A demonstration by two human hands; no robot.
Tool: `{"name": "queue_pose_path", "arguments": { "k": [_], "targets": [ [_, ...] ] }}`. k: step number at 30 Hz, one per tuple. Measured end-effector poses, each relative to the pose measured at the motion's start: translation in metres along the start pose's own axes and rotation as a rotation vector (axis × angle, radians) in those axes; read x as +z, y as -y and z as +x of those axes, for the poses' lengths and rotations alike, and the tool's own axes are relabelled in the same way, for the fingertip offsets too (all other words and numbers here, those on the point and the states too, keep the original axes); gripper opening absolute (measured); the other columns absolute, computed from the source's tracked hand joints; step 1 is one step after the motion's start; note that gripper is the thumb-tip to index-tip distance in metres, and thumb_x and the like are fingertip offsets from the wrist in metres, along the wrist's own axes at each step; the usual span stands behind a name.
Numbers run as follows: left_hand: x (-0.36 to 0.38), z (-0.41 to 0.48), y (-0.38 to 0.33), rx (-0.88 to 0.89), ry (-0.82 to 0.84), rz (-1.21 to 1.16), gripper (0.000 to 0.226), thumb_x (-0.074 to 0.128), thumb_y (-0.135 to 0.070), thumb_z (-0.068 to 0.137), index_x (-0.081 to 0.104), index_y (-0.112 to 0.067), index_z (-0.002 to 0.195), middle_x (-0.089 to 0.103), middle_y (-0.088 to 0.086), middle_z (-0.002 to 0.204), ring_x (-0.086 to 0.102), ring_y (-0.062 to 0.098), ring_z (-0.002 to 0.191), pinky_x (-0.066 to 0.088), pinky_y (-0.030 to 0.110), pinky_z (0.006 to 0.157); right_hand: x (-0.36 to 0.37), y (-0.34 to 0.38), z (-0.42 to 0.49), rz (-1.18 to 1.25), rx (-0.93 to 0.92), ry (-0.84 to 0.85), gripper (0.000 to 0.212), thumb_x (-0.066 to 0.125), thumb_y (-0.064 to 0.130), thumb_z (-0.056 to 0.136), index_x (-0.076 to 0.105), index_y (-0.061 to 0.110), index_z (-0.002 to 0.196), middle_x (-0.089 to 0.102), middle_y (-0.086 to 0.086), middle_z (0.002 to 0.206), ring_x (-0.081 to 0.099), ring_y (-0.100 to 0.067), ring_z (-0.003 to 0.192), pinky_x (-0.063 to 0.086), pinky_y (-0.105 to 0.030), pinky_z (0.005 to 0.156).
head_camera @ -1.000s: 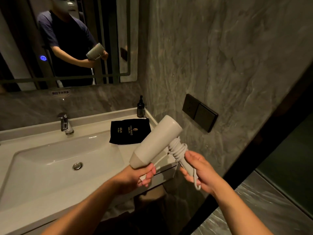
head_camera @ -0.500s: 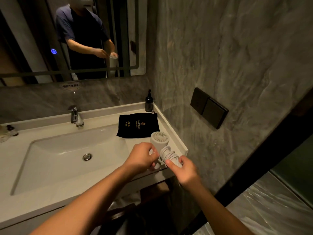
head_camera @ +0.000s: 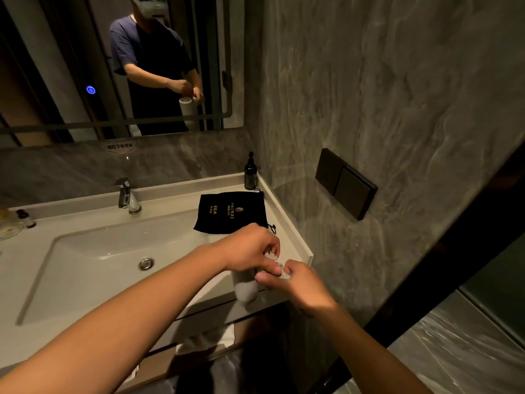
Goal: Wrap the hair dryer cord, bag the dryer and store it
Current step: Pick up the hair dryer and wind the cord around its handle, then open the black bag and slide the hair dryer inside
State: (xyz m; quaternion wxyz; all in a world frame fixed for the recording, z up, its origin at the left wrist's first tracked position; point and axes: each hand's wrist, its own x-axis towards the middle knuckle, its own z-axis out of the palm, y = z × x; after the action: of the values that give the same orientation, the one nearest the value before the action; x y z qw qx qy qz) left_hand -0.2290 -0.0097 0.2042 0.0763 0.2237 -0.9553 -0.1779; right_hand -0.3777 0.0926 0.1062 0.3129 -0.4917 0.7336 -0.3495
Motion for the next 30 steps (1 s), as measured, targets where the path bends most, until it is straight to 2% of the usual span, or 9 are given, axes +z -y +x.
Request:
{"name": "queue_pose_path", "arguments": {
  "k": [5,10,14,18,21,23,25,27,30],
  "targets": [
    [-0.017,0.018,0.003,-0.015,0.152,-0.012,0.047,0.077,-0.045,0.08,0.072,-0.019,0.118,0.069,-0.005,0.083,0.062,0.009,0.075,0.044,0.018,0.066,0.008,0.001,0.011,0.022,0.046,-0.04,0.072,0.063,0.093,0.062,0.068,0.021,0.066,0.062,0.017,0.051,0.055,-0.004,0.05,0.036,-0.029,0.05],
    [-0.029,0.023,0.019,-0.036,0.243,-0.07,0.047,0.059,-0.032,0.097,0.053,-0.018,0.142,0.071,0.005,0.108,0.064,0.017,0.099,0.05,0.029,0.088,0.015,0.003,0.025,0.067,0.077,-0.065,0.085,0.053,0.104,0.053,0.067,0.02,0.06,0.062,0.015,0.049,0.054,-0.004,0.044,0.04,-0.027,0.049],
    [-0.028,0.021,0.04,-0.083,-0.007,-0.18,0.042,0.055,-0.028,0.099,0.054,-0.021,0.141,0.067,0.001,0.129,0.061,0.012,0.115,0.047,0.028,0.1,0.025,-0.001,0.041,0.183,0.118,-0.064,0.093,0.055,0.103,0.055,0.078,0.015,0.074,0.075,0.0,0.065,0.071,-0.02,0.063,0.049,-0.033,0.058],
    [-0.017,0.012,0.081,-0.241,-0.368,-0.489,0.024,0.059,-0.019,0.097,0.07,-0.017,0.118,0.073,0.004,0.105,0.068,0.017,0.094,0.057,0.035,0.084,0.033,-0.009,0.063,0.336,0.191,-0.109,0.084,0.063,0.098,0.057,0.084,0.019,0.077,0.082,-0.001,0.082,0.076,-0.025,0.087,0.058,-0.039,0.082],
    [-0.001,0.006,0.126,-0.434,-0.46,-0.684,0.016,0.059,-0.016,0.096,0.073,-0.017,0.105,0.072,0.014,0.092,0.067,0.02,0.08,0.051,0.023,0.066,0.035,-0.008,0.081,0.448,0.234,-0.192,0.067,0.071,0.076,0.067,0.084,0.015,0.092,0.082,-0.005,0.097,0.074,-0.03,0.101,0.057,-0.045,0.095],
    [0.014,0.007,0.158,-0.561,-0.456,-0.713,0.014,0.059,-0.018,0.096,0.072,-0.015,0.1,0.072,0.014,0.092,0.067,0.024,0.081,0.048,0.024,0.063,0.033,-0.008,0.094,0.492,0.243,-0.244,0.054,0.069,0.066,0.074,0.082,0.017,0.093,0.08,-0.007,0.095,0.073,-0.027,0.093,0.059,-0.044,0.089],
    [0.031,0.015,0.192,-0.654,-0.452,-0.708,0.014,0.059,-0.018,0.095,0.071,-0.012,0.097,0.072,0.012,0.091,0.068,0.028,0.085,0.051,0.034,0.068,0.031,-0.008,0.105,0.524,0.243,-0.295,0.047,0.066,0.065,0.079,0.079,0.019,0.078,0.075,-0.001,0.074,0.065,-0.017,0.067,0.053,-0.033,0.066],
    [0.046,0.03,0.223,-0.713,-0.446,-0.689,0.015,0.058,-0.019,0.094,0.071,-0.011,0.096,0.072,0.01,0.091,0.067,0.028,0.085,0.051,0.036,0.069,0.029,-0.012,0.115,0.56,0.272,-0.357,0.05,0.067,0.06,0.089,0.075,0.012,0.075,0.068,-0.003,0.067,0.054,-0.015,0.059,0.044,-0.032,0.058],
    [0.064,0.064,0.265,-0.745,-0.368,-0.641,0.017,0.059,-0.022,0.093,0.071,-0.011,0.094,0.072,0.009,0.089,0.067,0.025,0.084,0.049,0.032,0.066,0.028,-0.016,0.131,0.581,0.386,-0.427,0.06,0.066,0.06,0.093,0.077,0.002,0.082,0.067,-0.008,0.063,0.058,-0.014,0.051,0.046,-0.025,0.046]
  ]
}}
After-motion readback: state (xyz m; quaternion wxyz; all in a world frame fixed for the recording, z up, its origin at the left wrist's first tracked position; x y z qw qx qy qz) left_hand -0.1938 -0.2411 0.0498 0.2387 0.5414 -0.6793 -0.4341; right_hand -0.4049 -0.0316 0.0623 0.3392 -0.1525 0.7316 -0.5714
